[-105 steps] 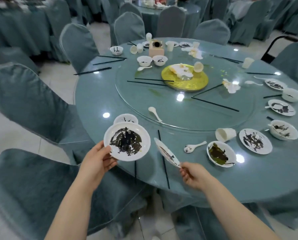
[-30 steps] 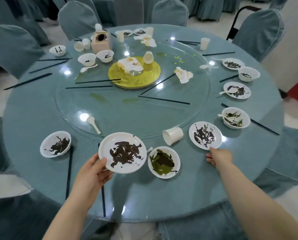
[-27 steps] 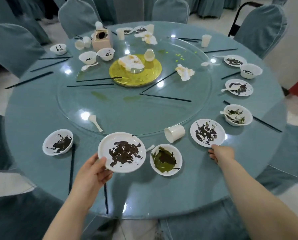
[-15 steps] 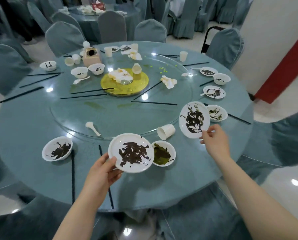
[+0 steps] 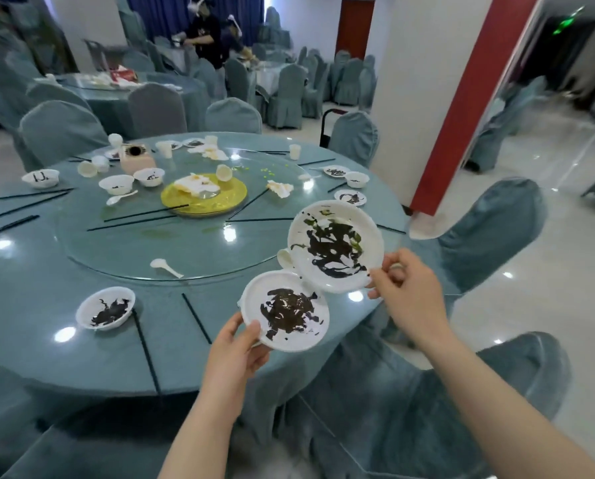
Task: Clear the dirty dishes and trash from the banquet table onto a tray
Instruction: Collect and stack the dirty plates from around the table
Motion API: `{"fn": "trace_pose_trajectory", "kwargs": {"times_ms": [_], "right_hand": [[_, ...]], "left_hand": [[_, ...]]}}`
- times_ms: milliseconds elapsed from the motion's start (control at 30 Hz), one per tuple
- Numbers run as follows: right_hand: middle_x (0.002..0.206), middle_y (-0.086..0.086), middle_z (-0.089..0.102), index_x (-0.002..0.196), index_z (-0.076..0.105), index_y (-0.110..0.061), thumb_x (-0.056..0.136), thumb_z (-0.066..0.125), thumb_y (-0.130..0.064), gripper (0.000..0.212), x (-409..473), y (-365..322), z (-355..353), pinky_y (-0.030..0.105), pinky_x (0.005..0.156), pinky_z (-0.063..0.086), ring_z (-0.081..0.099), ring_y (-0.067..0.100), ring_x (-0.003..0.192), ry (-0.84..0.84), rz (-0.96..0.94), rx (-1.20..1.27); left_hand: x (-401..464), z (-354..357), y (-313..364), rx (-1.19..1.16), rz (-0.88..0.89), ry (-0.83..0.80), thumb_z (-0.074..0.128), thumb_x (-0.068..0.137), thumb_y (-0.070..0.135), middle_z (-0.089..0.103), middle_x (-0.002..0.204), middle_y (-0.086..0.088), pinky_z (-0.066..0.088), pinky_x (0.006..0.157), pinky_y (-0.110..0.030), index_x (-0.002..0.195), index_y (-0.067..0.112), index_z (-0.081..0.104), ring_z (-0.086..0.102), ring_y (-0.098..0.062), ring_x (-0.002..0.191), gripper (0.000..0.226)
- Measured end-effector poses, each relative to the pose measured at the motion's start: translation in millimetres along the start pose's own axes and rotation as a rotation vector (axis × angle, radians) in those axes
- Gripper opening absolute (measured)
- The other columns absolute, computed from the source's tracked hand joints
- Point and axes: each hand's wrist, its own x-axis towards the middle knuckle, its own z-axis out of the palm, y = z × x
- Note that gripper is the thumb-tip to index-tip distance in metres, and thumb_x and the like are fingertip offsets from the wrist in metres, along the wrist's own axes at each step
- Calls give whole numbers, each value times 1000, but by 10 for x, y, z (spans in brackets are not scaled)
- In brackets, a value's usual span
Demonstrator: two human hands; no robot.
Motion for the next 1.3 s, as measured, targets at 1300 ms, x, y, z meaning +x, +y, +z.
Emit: {"fn": "trace_pose_trajectory", "kwargs": {"times_ms": [1300], "right_hand": [[68, 1, 72, 106, 59, -23, 83, 64, -16, 25, -902, 2636, -5191, 21, 54, 48, 65, 10, 54, 365, 550, 149]], "left_hand": [[-1460, 5374, -2495, 124, -335, -697, 55, 94, 13, 75, 93, -7, 58, 62, -27, 110, 16, 63, 71, -16, 73, 18]]}}
